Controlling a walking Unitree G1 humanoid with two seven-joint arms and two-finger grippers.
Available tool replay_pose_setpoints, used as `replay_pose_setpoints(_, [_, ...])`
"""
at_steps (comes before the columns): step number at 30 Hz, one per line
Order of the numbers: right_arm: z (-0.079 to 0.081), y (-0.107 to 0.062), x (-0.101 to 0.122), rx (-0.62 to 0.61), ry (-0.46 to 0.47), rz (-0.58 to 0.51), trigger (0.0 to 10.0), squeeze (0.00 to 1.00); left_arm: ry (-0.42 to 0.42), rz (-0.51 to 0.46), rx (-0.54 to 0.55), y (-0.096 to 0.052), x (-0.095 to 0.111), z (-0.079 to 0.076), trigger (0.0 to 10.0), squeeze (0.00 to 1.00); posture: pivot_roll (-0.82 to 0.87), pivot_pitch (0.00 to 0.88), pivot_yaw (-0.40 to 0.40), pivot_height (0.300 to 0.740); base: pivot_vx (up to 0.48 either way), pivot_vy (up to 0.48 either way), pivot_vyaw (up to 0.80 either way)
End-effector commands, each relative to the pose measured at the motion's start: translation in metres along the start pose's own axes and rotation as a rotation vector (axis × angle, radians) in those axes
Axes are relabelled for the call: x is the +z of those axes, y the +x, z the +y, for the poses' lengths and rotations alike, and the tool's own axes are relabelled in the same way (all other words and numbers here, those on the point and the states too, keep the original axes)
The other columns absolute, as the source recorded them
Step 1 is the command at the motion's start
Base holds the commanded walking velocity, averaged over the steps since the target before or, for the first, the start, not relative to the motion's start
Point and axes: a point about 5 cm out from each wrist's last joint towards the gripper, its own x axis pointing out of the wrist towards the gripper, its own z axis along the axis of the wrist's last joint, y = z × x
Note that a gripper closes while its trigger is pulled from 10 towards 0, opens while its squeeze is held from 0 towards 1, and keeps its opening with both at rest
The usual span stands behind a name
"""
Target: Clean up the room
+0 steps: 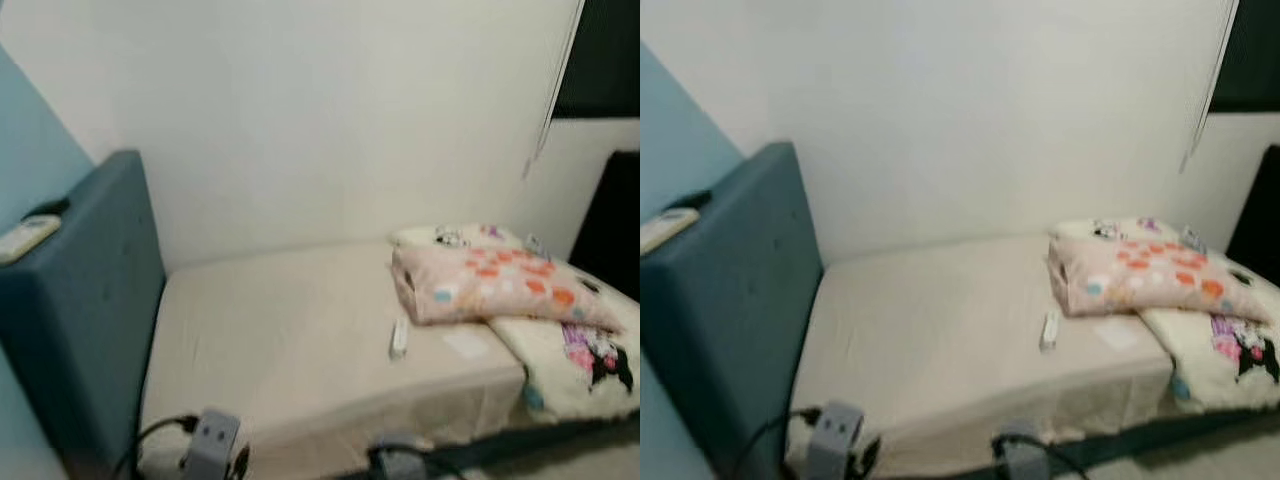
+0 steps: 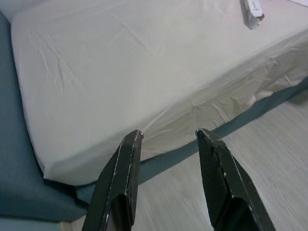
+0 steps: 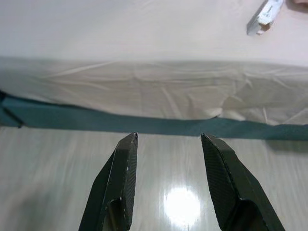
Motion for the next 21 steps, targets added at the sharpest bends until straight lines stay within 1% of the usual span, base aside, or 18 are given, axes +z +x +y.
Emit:
replay_pose_setpoints(1, [-0.0059,-0.0014,-0.0050,-0.018,-0.002,0.017,10.0,0.00,-0.008,0.006,-0.014,0.0002,-0.0014,-0.0046,10.0,0.00,0.00,0.053,0.006,0.740,0.289,0.000,0.00])
replay_pose_setpoints(16, [-0.0064,-0.0008,-0.0036,-0.025,0.004,0.013,10.0,0.00,-0.008,0.002,-0.024,0.0025,0.0001,-0.0061,10.0,0.00,0.00,0.056,0.010,0.740,0.280,0.000,0.00])
replay_pose_setpoints(21, [-0.0066,-0.0004,-0.0026,-0.025,-0.006,0.010,10.0,0.00,-0.009,-0.002,-0.023,0.0030,0.0010,-0.0063,10.0,0.00,0.00,0.055,0.009,0.740,0.272,0.000,0.00])
